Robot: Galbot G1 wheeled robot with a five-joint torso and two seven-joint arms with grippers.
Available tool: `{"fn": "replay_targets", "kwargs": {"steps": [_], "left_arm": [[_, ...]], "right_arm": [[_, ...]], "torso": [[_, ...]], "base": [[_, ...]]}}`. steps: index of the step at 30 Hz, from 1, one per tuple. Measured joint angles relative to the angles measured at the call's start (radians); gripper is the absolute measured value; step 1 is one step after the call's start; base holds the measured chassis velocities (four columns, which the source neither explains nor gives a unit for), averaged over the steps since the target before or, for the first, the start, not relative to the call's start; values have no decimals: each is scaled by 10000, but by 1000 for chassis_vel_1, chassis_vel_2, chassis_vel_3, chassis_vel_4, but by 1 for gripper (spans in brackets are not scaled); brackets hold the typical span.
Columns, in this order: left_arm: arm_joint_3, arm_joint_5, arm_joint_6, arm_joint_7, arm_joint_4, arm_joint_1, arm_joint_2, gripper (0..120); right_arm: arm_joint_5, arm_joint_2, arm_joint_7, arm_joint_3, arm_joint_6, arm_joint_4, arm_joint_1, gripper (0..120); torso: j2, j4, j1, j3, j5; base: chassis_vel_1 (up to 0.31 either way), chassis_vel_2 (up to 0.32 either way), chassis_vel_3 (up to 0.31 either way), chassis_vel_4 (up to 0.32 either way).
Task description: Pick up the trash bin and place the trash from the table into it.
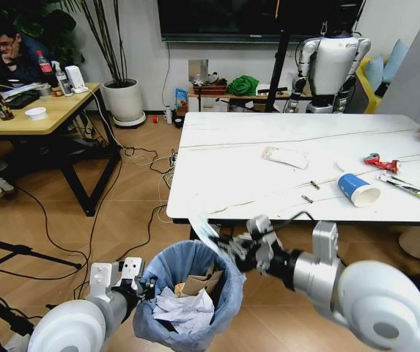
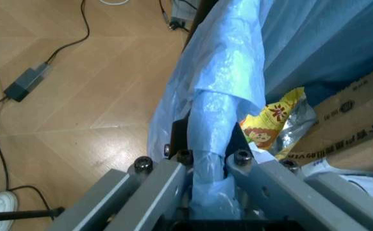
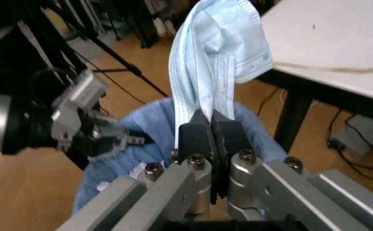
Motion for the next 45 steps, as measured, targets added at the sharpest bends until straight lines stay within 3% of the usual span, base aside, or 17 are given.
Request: {"fn": "replay_targets", "kwargs": {"steps": [8, 22, 33, 45], "left_arm": [[64, 1, 0, -74, -60, 38, -37, 0], [258, -58, 0, -162, -84, -27, 37, 0], [458, 101, 0, -107, -94, 18, 111, 0], [950, 110, 0, -125, 29, -170, 165, 0]], "right_arm": [[-937, 1, -601, 578, -178, -45, -1504, 0], [-3339, 740, -2234, 1778, 23, -81, -3959, 0], [-3149, 788, -2878, 2194, 586, -87, -3481, 0], [-2950, 310, -3817, 845, 757, -93, -2203, 0]], "torso": [[0, 1, 0, 0, 0], [0, -1, 1, 0, 0], [0, 1, 1, 1, 0], [0, 2, 1, 1, -1]], "base": [[0, 0, 0, 0], [0, 0, 0, 0], [0, 0, 0, 0], [0, 0, 0, 0]]}}
